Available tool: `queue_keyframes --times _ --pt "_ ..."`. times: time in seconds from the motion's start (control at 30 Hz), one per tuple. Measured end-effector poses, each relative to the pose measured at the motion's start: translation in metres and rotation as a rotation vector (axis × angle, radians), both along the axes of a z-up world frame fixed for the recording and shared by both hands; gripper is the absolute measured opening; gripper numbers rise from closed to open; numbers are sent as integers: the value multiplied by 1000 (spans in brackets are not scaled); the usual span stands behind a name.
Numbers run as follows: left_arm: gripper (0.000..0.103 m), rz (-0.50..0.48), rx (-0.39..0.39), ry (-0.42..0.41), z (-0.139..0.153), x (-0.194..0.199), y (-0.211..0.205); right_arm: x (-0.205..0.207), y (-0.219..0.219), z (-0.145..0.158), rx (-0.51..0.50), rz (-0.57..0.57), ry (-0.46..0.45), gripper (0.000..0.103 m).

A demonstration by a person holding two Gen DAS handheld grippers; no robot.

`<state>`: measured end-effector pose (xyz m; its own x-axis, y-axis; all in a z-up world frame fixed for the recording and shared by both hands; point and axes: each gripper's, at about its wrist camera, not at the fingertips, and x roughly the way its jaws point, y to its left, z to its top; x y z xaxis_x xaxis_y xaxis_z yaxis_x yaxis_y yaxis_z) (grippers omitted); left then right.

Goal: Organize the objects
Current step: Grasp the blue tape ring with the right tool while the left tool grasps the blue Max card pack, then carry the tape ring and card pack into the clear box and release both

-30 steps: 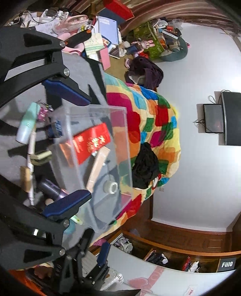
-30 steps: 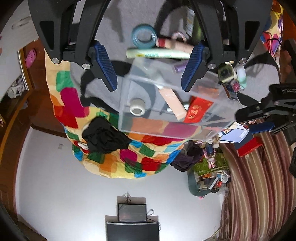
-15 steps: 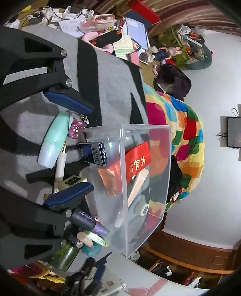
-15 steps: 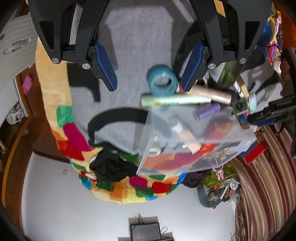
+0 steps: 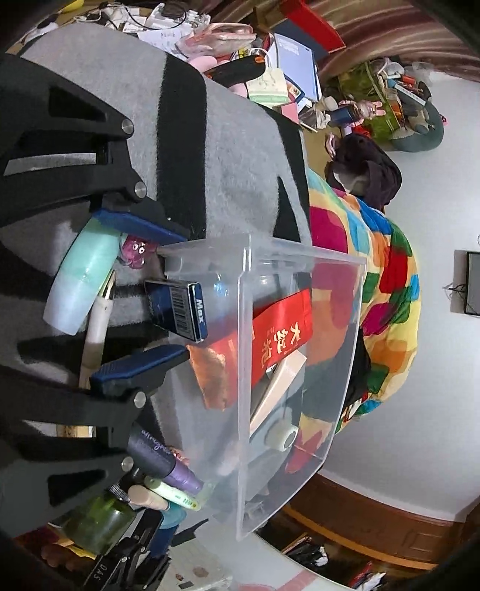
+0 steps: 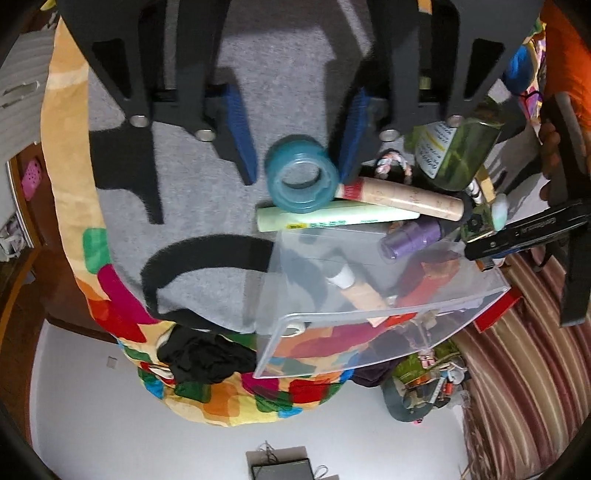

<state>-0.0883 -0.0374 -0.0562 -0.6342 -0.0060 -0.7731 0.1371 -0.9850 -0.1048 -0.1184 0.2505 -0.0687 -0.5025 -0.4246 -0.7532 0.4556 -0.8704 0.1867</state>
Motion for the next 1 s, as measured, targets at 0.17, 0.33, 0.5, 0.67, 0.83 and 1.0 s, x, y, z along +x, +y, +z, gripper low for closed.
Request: queue_keyframes --times 0.17,0.33,0.5,0.67,0.83,1.0 --pt "47 18 4 16 0 4 -2 6 -2 2 16 1 30 36" --pt "28 30 33 21 1 9 -11 11 5 11 15 -21 57 36" --pt "25 29 69 30 3 13 -17 15 9 20 9 -30 81 36" --pt "25 19 65 54 11 21 -13 18 9 30 17 -36 109 36" --pt "25 10 63 95 28 31 -12 17 10 45 0 -39 144 36" --pt "25 -6 72 151 51 36 -11 13 3 62 -22 -30 187 36"
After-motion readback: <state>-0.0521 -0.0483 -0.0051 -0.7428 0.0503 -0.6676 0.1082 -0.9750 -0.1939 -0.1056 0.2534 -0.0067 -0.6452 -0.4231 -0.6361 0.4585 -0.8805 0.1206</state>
